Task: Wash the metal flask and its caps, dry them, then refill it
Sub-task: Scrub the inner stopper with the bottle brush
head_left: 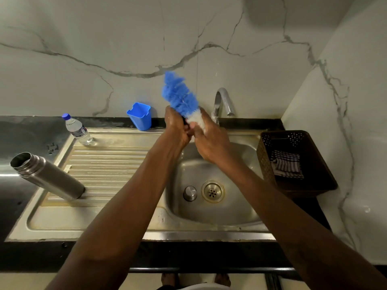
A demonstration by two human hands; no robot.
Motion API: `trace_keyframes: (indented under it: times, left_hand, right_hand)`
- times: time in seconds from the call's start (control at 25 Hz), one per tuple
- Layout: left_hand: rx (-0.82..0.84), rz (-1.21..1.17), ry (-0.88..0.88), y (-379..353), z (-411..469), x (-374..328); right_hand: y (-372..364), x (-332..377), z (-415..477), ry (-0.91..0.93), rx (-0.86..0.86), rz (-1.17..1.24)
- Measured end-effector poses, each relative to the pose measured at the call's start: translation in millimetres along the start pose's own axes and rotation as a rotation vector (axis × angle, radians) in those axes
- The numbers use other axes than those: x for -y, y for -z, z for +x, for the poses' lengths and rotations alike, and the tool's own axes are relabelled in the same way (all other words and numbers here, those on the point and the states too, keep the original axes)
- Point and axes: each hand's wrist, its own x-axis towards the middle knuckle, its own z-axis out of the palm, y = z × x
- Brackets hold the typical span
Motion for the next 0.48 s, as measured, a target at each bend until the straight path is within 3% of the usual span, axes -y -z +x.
trace_keyframes:
  times: [0.12, 0.32, 0.48]
  left_hand:
    - [0.066, 0.066, 0.048, 3.2, -9.1, 4.4]
    - [0.187, -0.034, 0.018, 1.1, -14.8, 0.7]
    - [0.084, 0.127, -0.065, 7.3, -6.3, -12.3]
  right_hand:
    - [-1.8, -4.9, 2.8, -0.058, -0.019, 0.049]
    - [26.4, 2.0, 36.9, -0.094, -0.044, 0.079]
    - [26.5, -4.0, 19.7, -0.041, 0.006, 0.042]
